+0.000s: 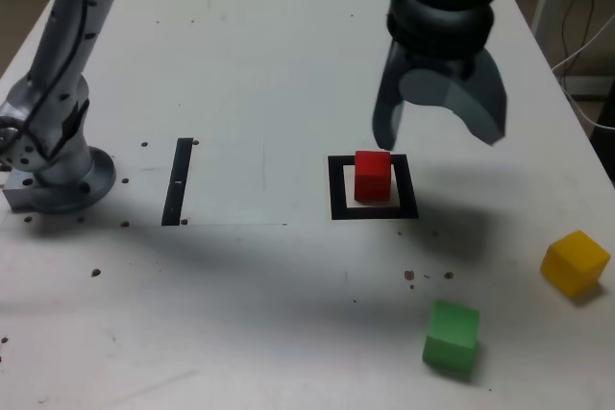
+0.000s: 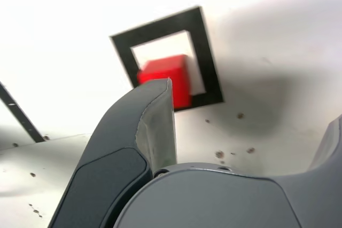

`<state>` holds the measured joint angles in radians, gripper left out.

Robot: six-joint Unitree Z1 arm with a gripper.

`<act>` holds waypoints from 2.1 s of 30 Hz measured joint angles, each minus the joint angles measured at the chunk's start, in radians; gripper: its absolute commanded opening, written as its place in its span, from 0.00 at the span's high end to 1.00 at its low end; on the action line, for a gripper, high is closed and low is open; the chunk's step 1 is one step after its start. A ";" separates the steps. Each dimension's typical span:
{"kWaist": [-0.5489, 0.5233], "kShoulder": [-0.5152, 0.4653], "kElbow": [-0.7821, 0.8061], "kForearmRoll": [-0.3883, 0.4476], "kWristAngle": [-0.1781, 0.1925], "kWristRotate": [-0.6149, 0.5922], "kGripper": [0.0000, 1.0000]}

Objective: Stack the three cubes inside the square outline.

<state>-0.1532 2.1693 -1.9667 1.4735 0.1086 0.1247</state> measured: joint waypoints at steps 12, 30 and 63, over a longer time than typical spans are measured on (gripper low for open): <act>-0.047 0.163 -0.250 0.064 -0.017 0.031 0.00; -0.138 0.359 -0.636 0.123 -0.061 0.041 0.00; -0.155 0.378 -0.687 0.119 -0.004 0.555 0.03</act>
<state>-0.3080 2.5475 -2.6534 1.5928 0.1047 0.6800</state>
